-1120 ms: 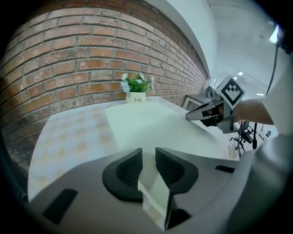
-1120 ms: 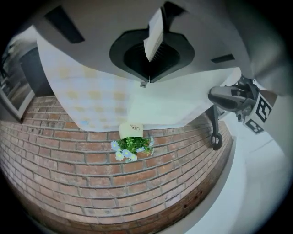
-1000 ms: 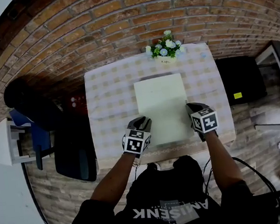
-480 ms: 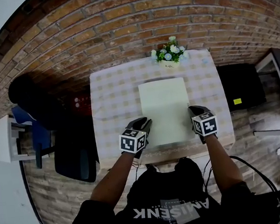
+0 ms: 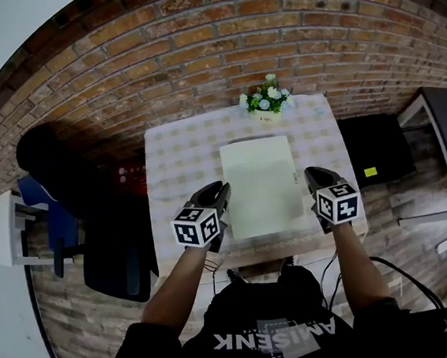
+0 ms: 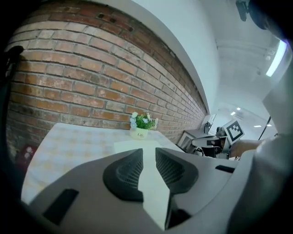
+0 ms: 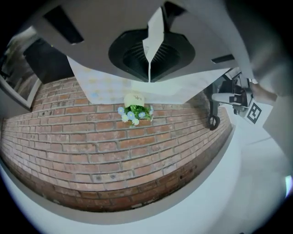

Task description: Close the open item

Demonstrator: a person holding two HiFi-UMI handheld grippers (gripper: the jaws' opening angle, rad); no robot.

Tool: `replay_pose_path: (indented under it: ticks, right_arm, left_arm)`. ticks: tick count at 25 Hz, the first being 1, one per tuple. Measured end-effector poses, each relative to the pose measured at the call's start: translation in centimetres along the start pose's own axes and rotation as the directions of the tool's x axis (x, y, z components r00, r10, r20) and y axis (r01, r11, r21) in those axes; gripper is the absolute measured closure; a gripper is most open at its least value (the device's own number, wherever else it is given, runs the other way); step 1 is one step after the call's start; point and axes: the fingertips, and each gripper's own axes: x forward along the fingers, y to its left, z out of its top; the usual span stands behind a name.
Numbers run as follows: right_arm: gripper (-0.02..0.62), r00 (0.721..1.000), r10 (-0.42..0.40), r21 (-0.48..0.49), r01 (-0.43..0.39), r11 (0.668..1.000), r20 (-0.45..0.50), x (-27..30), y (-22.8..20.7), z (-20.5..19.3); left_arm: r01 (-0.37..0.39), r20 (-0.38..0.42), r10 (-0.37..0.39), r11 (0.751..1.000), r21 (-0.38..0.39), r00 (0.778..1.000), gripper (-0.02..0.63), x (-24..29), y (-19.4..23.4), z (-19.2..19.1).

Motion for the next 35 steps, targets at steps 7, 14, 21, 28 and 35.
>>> replay_pose_path:
  ticks: [7,14,21,28,35]
  right_arm:
    - [0.552,0.992,-0.008,-0.039,0.013,0.999,0.125,-4.0,1.0,6.1]
    - [0.552,0.977,0.011,-0.051,0.0,0.999,0.212,-8.0,2.6,10.9]
    - [0.552,0.946,0.039,-0.052,-0.023,0.998,0.322,-11.7,4.0,15.7]
    - [0.552,0.914,0.042,-0.113,0.004,0.994,0.404,-14.4,4.8,19.6]
    - [0.554,0.88,0.041,-0.143,0.031,0.989,0.473,-16.4,5.4,21.6]
  left_arm:
    - [0.019,0.122,-0.023,0.999,0.038,0.992,0.512,-1.7,-1.4,5.7]
    - [0.04,0.217,-0.059,0.995,0.094,0.974,0.512,-3.9,-3.8,10.9]
    - [-0.029,0.293,-0.021,0.986,0.167,0.956,0.532,-6.0,-4.9,15.2]
    - [-0.064,0.364,-0.003,0.983,0.171,0.931,0.566,-8.6,-5.3,18.4]
    - [-0.163,0.429,0.083,0.975,0.152,0.9,0.592,-11.8,-4.1,20.8]
